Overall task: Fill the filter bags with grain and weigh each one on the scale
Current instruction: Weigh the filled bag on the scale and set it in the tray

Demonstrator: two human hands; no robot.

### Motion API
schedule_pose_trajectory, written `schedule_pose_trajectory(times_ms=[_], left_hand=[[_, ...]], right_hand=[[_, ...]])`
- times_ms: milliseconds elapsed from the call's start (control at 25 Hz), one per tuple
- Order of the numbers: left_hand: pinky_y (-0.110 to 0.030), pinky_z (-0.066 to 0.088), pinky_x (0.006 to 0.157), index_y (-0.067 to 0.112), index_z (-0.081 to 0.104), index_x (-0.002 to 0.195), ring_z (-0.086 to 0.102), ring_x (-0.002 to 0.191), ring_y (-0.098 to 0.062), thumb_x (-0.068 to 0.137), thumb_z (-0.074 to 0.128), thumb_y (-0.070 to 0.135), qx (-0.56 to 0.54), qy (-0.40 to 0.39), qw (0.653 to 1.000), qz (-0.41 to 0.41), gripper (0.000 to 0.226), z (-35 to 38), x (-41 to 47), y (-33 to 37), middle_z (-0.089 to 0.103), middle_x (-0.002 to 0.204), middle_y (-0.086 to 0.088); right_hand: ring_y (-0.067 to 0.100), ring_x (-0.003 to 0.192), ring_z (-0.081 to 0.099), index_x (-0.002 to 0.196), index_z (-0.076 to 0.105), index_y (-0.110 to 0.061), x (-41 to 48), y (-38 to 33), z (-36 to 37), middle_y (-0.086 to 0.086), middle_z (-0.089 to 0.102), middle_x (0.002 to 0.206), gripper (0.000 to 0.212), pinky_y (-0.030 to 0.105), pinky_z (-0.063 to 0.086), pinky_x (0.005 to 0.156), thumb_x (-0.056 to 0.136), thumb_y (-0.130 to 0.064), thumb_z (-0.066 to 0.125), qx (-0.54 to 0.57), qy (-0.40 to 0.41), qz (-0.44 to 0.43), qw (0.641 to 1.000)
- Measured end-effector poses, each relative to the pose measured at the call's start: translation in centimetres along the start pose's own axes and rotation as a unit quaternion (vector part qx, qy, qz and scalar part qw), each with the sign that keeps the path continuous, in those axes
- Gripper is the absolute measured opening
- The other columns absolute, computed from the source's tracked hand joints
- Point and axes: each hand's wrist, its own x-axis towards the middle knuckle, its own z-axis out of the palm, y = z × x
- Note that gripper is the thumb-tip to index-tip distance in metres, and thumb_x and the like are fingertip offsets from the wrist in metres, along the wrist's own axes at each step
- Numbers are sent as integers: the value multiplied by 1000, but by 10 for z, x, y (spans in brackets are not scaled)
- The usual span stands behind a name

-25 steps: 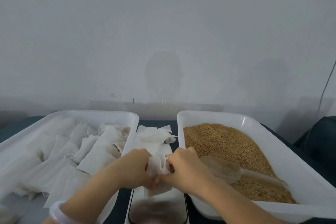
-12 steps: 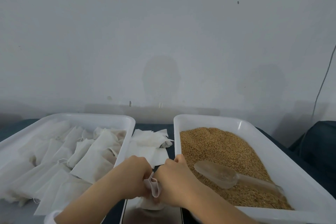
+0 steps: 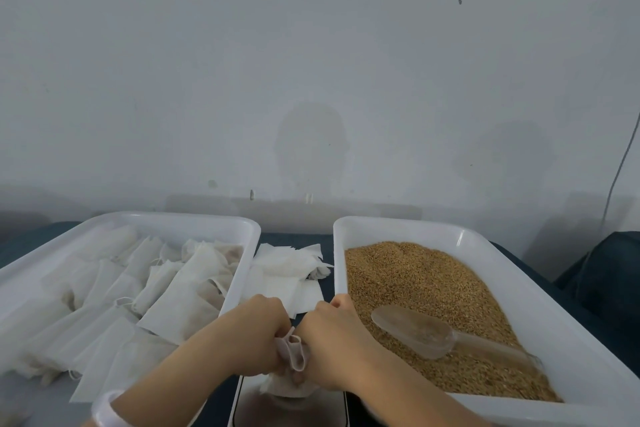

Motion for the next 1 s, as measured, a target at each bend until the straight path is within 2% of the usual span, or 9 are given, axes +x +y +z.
schedule_pose_trajectory(times_ms=[240,400,520,680,800,880,1000], left_hand=[[-21,37,55,16,41,54,47,63,-16,80,62,16,26,-6,1000,-5,33,-2,0,5,43,60,3],[-17,28,48,18,38,58,43,61,-12,84,60,20,69,2,998,-8,34,-2,-1,11,40,64,3],[-17,27,47,18,39,60,42,60,-11,85,60,20,76,0,997,-7,33,0,0,12,40,65,3],[-26,39,62,15,49,68,51,76,-19,84,58,21,57,-10,998,13,19,-5,-2,8,47,68,3],[-31,47,72,16,55,73,57,81,-21,83,57,25,53,-7,998,29,13,-11,-8,7,64,85,-5],[-29,44,69,18,48,72,56,79,-17,82,60,29,51,-9,998,33,19,-8,-13,7,60,83,2],[-26,35,63,28,37,70,44,67,-7,74,71,36,-3,24,999,34,35,-8,-19,3,45,73,12]], right_hand=[[21,78,38,59,37,-21,1,1,3,-2,37,63,40,37,24,88,94,-38,48,-13,13,4,1000],[20,79,40,72,51,-21,1,1,2,-4,39,64,26,36,24,87,92,-37,50,-16,10,5,1000],[20,78,40,72,49,-22,1,1,4,-5,39,63,26,36,25,87,90,-40,50,-9,12,9,1000],[19,78,42,68,47,-22,3,0,2,-5,41,64,29,35,25,87,87,-42,55,1,7,17,1000],[14,69,40,59,44,-26,-1,3,-6,-6,45,63,36,33,24,82,81,-49,61,47,-24,25,998],[16,72,42,59,46,-26,-4,4,-7,-6,48,64,37,32,25,78,75,-53,66,76,-25,24,997],[18,78,53,73,55,-20,-8,11,-6,-3,59,77,46,28,35,66,64,-61,73,120,-15,30,992]])
